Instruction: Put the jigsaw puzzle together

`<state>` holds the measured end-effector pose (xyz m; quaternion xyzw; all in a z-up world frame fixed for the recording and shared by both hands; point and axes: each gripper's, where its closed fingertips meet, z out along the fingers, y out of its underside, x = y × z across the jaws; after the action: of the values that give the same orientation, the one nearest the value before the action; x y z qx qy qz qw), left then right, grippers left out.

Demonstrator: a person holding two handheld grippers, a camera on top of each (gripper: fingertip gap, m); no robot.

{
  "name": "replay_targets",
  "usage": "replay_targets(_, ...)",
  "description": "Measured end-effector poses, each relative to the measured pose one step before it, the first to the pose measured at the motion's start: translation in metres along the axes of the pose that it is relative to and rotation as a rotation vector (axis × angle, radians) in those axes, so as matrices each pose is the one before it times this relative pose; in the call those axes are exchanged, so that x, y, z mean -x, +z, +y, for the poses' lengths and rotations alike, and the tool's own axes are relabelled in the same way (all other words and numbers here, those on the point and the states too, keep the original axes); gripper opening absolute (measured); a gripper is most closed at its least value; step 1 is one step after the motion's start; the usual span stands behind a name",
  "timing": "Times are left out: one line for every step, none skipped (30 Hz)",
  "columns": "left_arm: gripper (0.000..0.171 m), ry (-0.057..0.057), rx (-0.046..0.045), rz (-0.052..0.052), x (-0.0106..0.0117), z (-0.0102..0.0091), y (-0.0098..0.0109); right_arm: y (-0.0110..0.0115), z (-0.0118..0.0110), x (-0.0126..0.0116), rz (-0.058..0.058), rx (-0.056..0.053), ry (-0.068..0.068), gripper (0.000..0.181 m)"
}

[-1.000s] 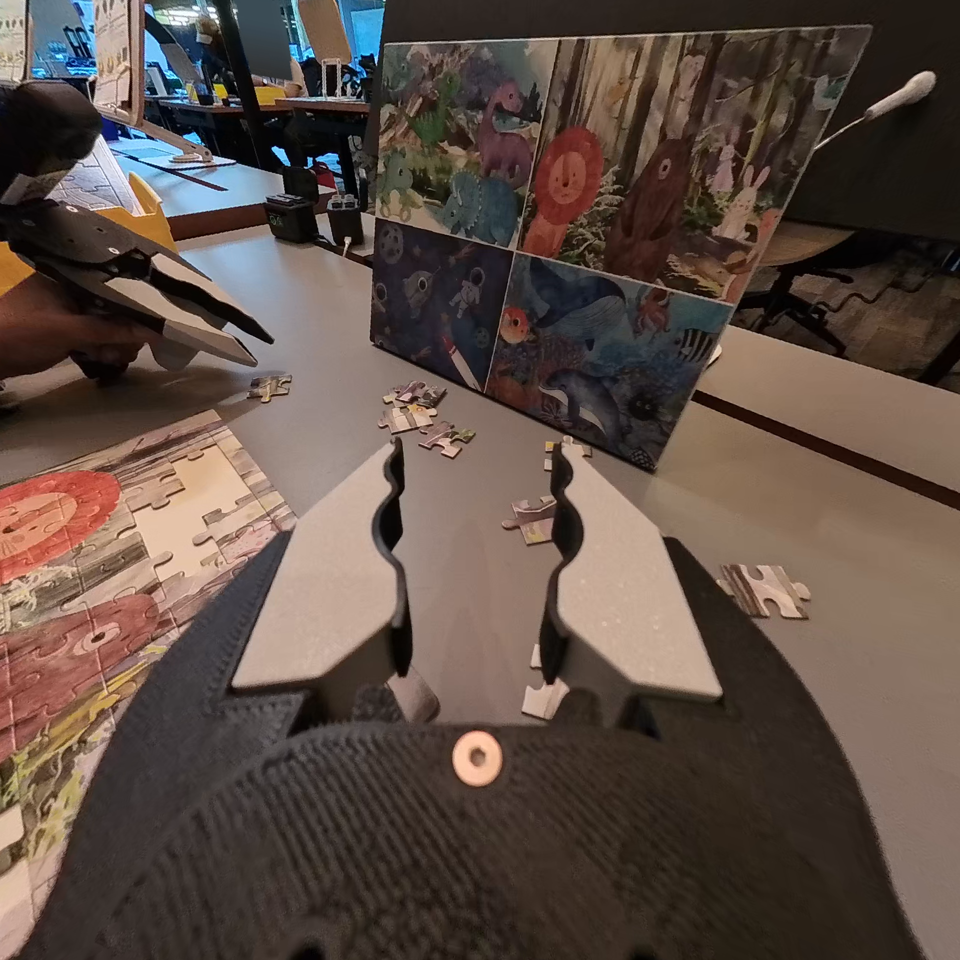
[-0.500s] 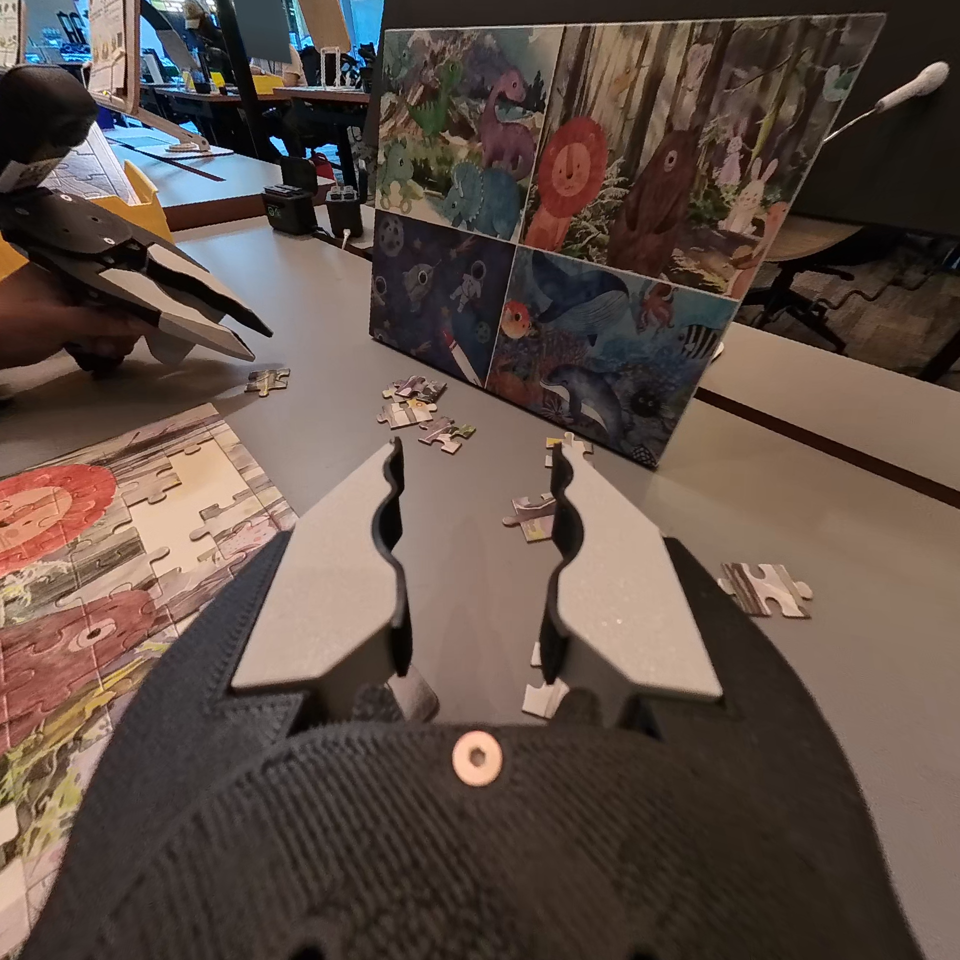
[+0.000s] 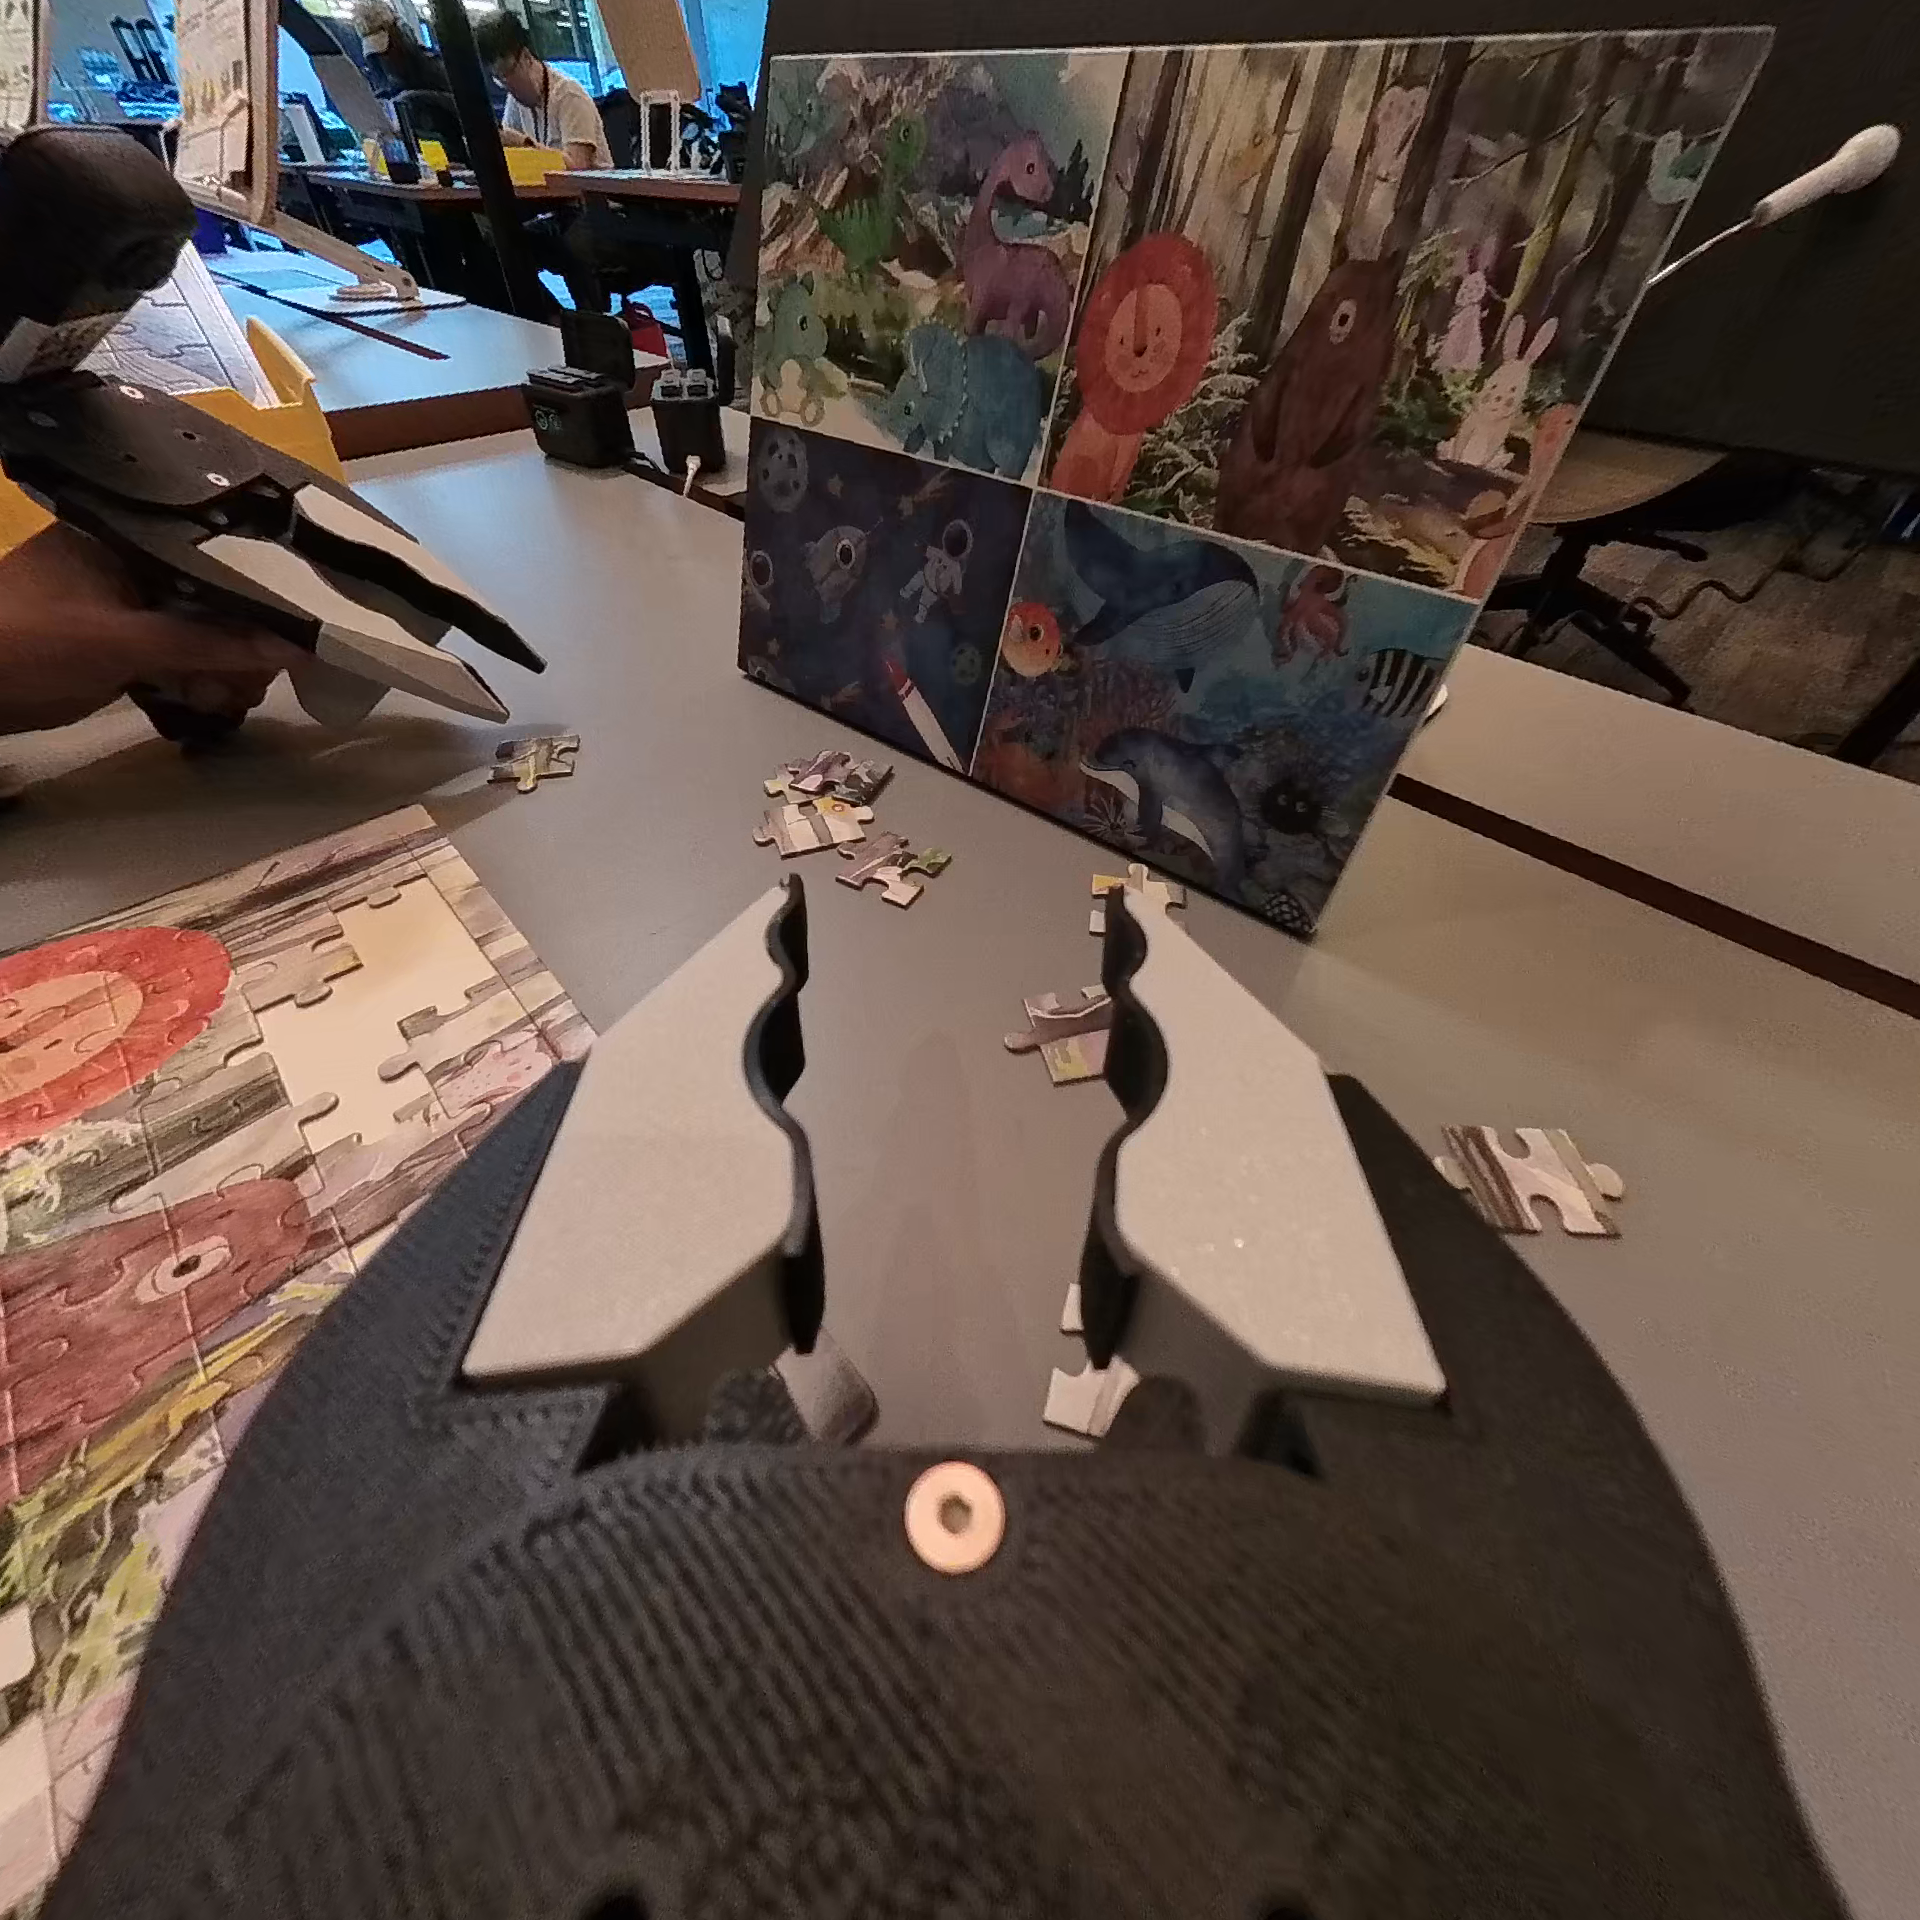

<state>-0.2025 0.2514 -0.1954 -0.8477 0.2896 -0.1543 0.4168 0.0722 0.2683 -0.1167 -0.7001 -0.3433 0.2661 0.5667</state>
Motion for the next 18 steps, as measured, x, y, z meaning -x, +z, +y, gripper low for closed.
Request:
replay_targets(0.038,-0.0003,0.00002,0.0002,0.00002,-0.00005,0.00006,0.00006,0.00002,0.00008,-0.0001,0.0002,0.0000,0.056)
replay_targets(0.038,-0.0001,0.00057,0.0002,-0.00004,0.00008,-0.00004,0.00005,0.00014,-0.00001,-0.0003,0.0004,0.0003,0.056)
replay_targets(0.038,0.0000,0.00087,0.0000,-0.00001,0.00012,0.00011,0.00004,0.00004,0.00003,-0.0005,0.0004,0.0006,0.056)
replay_targets(0.038,0.0003,0.00042,-0.0001,-0.00004,0.00010,0.00008,-0.00001,0.00002,0.00015,-0.0007,0.0002,0.0006,0.056)
replay_targets(0.038,0.0005,0.00004,0.0000,-0.00004,-0.00003,0.00005,0.00008,-0.00003,0.00016,-0.0007,-0.0001,0.0001,0.056)
replay_targets(0.039,0.0007,0.00021,0.0002,-0.00012,0.00004,-0.00003,0.00008,-0.00001,0.00019,-0.0002,0.0001,-0.0005,0.056)
replay_targets(0.039,0.0005,0.00091,0.0005,-0.00005,0.00012,0.00011,0.00005,0.00017,-0.00001,0.0001,0.0006,-0.0007,0.056)
replay_targets(0.039,0.0000,0.00120,0.0006,-0.00009,0.00016,0.00009,0.00018,0.00016,0.00006,-0.0001,0.0008,-0.0001,0.056)
replay_targets(0.040,0.0000,0.00044,0.0008,-0.00005,0.00001,0.00003,0.00006,0.00028,0.00009,-0.0008,0.0007,0.0008,0.056)
replay_targets(0.040,0.0001,-0.00037,0.0007,-0.00016,0.00000,-0.00004,0.00012,-0.00001,0.00015,-0.0008,0.0002,0.0008,0.056)
replay_targets(0.040,0.0001,-0.00039,0.0008,-0.00010,-0.00005,0.00003,0.00002,-0.00003,0.00001,-0.0001,-0.0002,-0.0001,0.056)
replay_targets(0.041,0.0000,-0.00015,0.0011,-0.00015,-0.00002,0.00001,0.00001,0.00000,0.00002,0.0005,0.0000,-0.0007,0.056)
replay_targets(0.042,-0.0001,0.00011,0.0014,-0.00013,0.00005,-0.00006,-0.00008,-0.00009,-0.00002,0.0004,0.0000,-0.0005,0.056)
replay_targets(0.043,-0.0003,0.00015,0.0017,-0.00020,0.00005,0.00011,0.00001,-0.00003,0.00008,-0.0004,-0.0002,0.0003,0.056)
replay_targets(0.044,-0.0003,0.00008,0.0018,-0.00014,0.00000,0.00000,0.00002,-0.00004,0.00014,-0.0007,-0.0003,0.0006,0.056)
replay_targets(0.046,-0.0003,-0.00008,0.0015,-0.00016,0.00003,-0.00005,0.00001,-0.00001,0.00005,-0.0004,-0.0001,0.0001,0.056)
replay_targets(0.047,-0.0007,0.00047,0.0019,-0.00025,0.00010,0.00009,-0.00002,-0.00007,0.00012,-0.0001,0.0002,-0.0005,0.056)
replay_targets(0.048,-0.0054,0.00428,0.0029,-0.00030,0.00074,0.00014,0.00000,0.00003,0.00008,0.0001,0.0003,-0.0006,0.056)
